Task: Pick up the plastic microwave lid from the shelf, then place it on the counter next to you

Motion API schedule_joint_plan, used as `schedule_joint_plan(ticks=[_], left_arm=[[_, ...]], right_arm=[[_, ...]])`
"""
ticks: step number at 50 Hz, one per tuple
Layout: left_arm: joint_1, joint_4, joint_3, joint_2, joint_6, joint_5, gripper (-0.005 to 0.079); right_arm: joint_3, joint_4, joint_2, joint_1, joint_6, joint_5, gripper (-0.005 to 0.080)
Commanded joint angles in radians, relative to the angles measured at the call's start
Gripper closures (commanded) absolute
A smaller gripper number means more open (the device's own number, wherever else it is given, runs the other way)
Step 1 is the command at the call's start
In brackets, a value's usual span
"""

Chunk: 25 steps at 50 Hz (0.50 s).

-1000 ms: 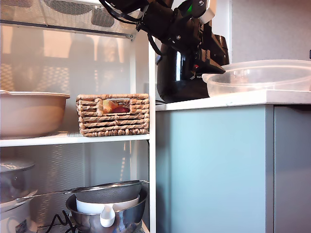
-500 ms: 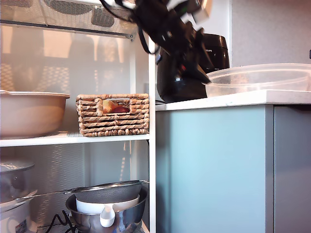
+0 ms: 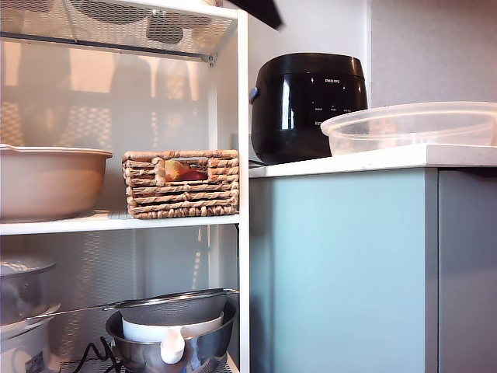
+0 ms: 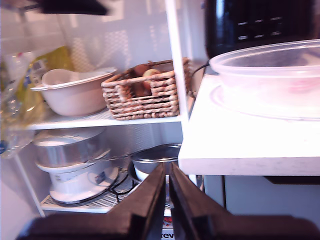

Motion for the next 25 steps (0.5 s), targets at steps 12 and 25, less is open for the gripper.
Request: schedule_joint_plan(ticks=[12,25], left_arm=[[0.134,-0.255,-0.002,-0.031,-0.262,0.028,0.0763],[0.251,-0.300,-0.005,-0.046,-0.320,0.129,0.0763]], right_arm=[[0.012,0.003,-0.006,0.002,-0.079,0.234,0.0765],[0.011,-0.046,-0.006,-0.010,-0.105,0.377,0.0764]])
